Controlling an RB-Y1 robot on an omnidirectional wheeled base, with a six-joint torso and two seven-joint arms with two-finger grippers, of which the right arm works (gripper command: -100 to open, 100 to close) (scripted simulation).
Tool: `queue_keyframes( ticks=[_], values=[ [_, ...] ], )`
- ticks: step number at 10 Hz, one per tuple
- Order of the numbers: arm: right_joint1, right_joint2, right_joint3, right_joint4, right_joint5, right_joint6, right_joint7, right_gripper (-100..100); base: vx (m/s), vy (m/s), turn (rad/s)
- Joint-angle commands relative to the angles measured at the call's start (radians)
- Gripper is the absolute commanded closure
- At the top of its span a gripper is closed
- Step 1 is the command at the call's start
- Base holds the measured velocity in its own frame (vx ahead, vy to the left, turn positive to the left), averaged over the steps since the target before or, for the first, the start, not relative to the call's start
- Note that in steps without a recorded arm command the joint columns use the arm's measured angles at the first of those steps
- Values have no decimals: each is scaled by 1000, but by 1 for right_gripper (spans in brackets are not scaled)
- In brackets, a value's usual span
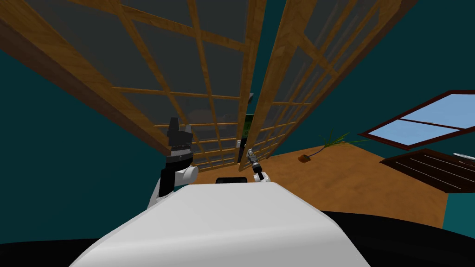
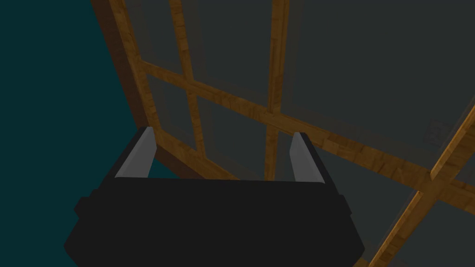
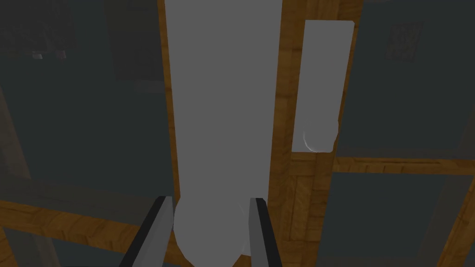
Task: Pull the door open
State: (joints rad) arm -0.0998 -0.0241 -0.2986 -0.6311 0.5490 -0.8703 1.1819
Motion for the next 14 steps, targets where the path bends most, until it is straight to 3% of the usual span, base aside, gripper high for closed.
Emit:
queue_keyframes(
  ticks=[1,2,5,7,11,12,14],
  values=[
    [17,-18,-1,21,-11,4,-22,100,-157,-28,25],
    [17,-18,-1,21,-11,4,-22,100,-118,0,-2],
    [34,-51,1,27,-33,5,-69,100,-182,-17,25],
    [36,-56,1,27,-36,6,-75,100,-105,-28,-5],
    [51,-90,8,32,-71,8,-150,100,-102,-10,58],
    [50,-108,15,36,-55,-28,-141,-100,-119,-65,264],
    [50,-128,24,42,-43,-62,-144,-100,-121,-178,174]
  ],
)
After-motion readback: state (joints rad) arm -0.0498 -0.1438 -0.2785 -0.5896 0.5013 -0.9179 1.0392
